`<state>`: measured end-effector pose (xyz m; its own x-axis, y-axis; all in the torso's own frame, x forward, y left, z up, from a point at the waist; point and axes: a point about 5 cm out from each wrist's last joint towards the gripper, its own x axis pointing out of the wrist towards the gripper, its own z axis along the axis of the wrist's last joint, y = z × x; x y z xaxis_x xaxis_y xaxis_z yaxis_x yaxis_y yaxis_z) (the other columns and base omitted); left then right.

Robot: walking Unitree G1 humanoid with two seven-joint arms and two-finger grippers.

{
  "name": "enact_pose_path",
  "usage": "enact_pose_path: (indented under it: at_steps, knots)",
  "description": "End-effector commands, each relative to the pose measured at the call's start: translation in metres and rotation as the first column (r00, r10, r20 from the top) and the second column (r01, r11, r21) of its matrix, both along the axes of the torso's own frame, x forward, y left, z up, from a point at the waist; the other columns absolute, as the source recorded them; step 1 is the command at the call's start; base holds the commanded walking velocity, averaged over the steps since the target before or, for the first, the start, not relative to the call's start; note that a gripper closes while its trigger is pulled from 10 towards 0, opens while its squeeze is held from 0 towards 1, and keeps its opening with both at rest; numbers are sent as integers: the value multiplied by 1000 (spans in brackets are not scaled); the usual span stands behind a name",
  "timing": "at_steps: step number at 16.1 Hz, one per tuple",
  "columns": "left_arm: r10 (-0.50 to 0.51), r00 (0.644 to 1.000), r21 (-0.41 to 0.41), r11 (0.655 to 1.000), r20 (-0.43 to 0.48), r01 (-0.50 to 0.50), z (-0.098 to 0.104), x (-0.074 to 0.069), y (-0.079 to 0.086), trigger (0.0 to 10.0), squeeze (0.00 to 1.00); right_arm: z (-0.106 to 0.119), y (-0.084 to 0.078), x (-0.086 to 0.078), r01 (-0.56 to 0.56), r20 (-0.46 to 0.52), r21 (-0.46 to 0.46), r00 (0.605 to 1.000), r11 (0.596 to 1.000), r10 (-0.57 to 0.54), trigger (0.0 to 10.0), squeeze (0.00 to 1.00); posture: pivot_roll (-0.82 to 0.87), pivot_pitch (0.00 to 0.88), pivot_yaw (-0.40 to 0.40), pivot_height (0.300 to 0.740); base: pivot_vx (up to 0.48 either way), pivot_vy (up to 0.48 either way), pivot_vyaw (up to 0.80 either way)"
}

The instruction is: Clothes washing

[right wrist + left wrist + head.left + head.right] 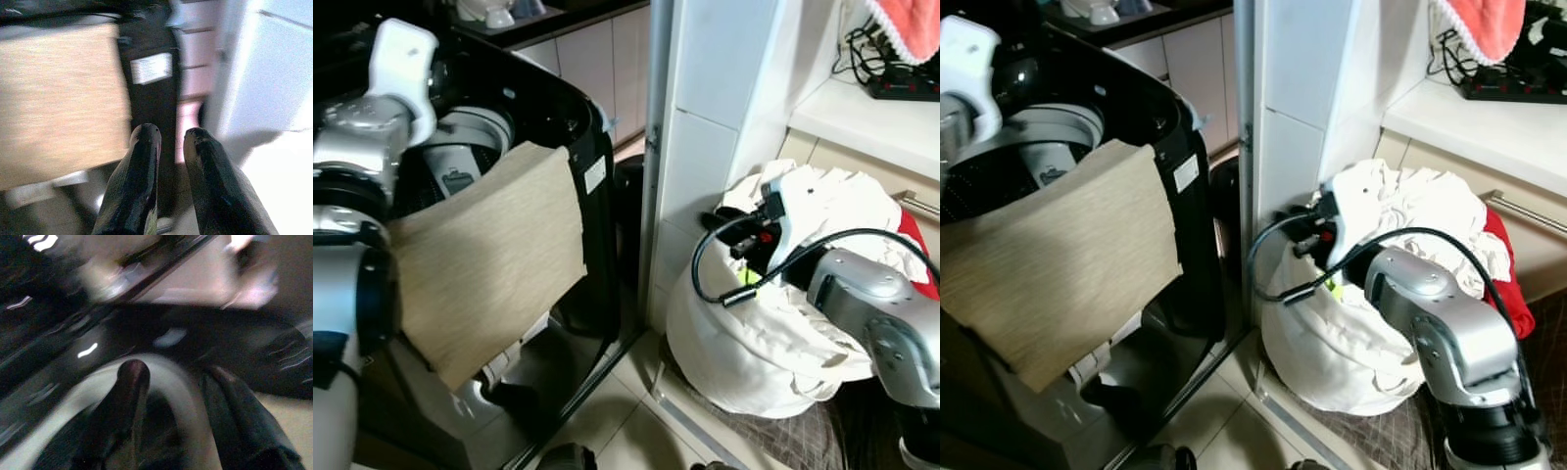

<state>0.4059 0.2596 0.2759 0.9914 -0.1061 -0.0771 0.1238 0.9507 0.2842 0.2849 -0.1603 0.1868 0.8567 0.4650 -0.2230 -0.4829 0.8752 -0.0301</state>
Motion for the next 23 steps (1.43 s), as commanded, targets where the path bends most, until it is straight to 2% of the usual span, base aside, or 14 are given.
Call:
enact_pose_path:
  at_steps: [1, 2, 3, 5, 6, 7, 8, 12, 14, 18, 20, 21, 22, 23]
  knots:
    - [-134, 990, -59, 989, 53, 137, 2, 2, -20, 10000, 294, -1, -9, 8, 97, 52, -54, 994, 994, -94, 10000, 0, -141, 31, 80, 740, 0, 0, 0]
    - [-274, 956, -93, 954, 107, 284, -5, -1, -43, 10000, 0, -10, -25, 18, 232, 60, -101, 972, 967, -227, 10000, 0, -142, 33, 78, 740, 0, 0, 0]
    - [-342, 932, -76, 933, 120, 352, -12, -5, -55, 10000, 0, -16, -32, 21, 272, 37, -135, 962, 953, -269, 10000, 0, -142, 33, 76, 740, 0, 0, 0]
    - [-493, 863, -65, 863, 112, 502, -33, -18, -86, 10000, 0, -34, -50, 24, 347, -55, -252, 927, 903, -372, 10000, 0, -139, 37, 71, 740, 0, 0, 0]
    - [-606, 790, -77, 787, 96, 613, -49, -33, -109, 10000, 0, -42, -60, 24, 378, -130, -260, 898, 889, -420, 10000, 0, -139, 36, 67, 740, 0, 0, 0]
    - [-661, 745, -85, 740, 94, 667, -57, -42, -120, 10000, 0, -43, -64, 24, 385, -157, -254, 888, 887, -431, 10000, 0, -139, 36, 67, 740, 0, 0, 0]
    - [-747, 661, -96, 654, 73, 750, -73, -65, -137, 10000, 0, -47, -75, 23, 397, -181, -284, 872, 873, -455, 10000, 1000, -144, 36, 68, 740, 0, 0, 0]
    - [-814, 580, -153, 570, 28, 807, -88, -89, -153, 10000, 0, -47, -96, 20, 412, -183, -333, 854, 848, -487, 10000, 1000, -151, 32, 71, 740, 0, 0, 0]
    - [-832, 555, -132, 551, -9, 824, -94, -99, -156, 10000, 0, -44, -104, 17, 399, -206, -356, 848, 845, -488, 10000, 1000, -153, 31, 68, 740, 0, 0, 0]
    - [-855, 516, -169, 516, -48, 840, -96, -110, -158, 10000, 0, -39, -109, 2, 301, -329, -345, 849, 889, -414, 10000, 1000, -152, 26, 66, 740, 0, 0, 0]
    - [-882, 463, -200, 471, -88, 859, -99, -121, -162, 10000, 0, -41, -110, -6, 218, -375, -364, 855, 905, -357, 10000, 1000, -154, 23, 66, 740, 0, 0, 0]
    - [-893, 440, -212, 450, -94, 868, -100, -125, -164, 10000, 0, -48, -114, -10, 207, -412, -377, 836, 903, -363, 10000, 588, -153, 22, 65, 740, 0, 0, 0]
    - [-895, 436, -213, 446, -97, 869, -101, -126, -165, 10000, 0, -52, -116, -12, 203, -427, -391, 824, 898, -372, 10000, 0, -153, 22, 65, 740, 0, 0, 0]
    - [-894, 436, -214, 448, -104, 868, -101, -127, -166, 10000, 0, -57, -118, -14, 196, -453, -398, 808, 896, -378, 10000, 0, -153, 22, 64, 740, 0, 0, 0]
